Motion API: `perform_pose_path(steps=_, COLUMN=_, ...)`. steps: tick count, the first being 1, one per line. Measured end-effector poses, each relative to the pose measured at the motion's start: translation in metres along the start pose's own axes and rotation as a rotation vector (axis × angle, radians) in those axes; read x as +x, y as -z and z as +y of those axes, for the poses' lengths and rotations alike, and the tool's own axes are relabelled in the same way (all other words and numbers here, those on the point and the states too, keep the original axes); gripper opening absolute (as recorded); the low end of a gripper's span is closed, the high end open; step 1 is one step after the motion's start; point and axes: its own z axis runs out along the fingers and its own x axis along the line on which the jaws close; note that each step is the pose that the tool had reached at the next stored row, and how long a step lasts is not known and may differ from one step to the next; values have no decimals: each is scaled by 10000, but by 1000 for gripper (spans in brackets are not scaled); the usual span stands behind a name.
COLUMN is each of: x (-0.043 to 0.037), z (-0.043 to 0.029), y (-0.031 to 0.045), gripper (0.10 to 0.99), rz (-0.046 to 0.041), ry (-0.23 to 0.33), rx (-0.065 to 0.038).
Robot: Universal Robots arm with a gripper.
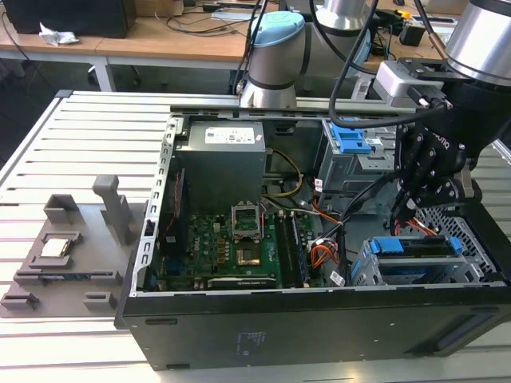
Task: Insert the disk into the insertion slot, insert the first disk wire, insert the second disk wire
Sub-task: 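Insert the second disk wire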
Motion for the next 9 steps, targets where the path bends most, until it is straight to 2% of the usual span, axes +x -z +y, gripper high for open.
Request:
perform_pose_path(steps=5, x=2, z=0, y=0, gripper=153, rz=1, ry=0, rx=0)
perform_pose_path(steps=7, x=71, z=2, y=-6, gripper=153, rz=-6, ry=0, rx=0)
perform_pose_path(steps=9, x=152, z=4, y=-17, gripper=153, rz=-73, ry=3, rx=3)
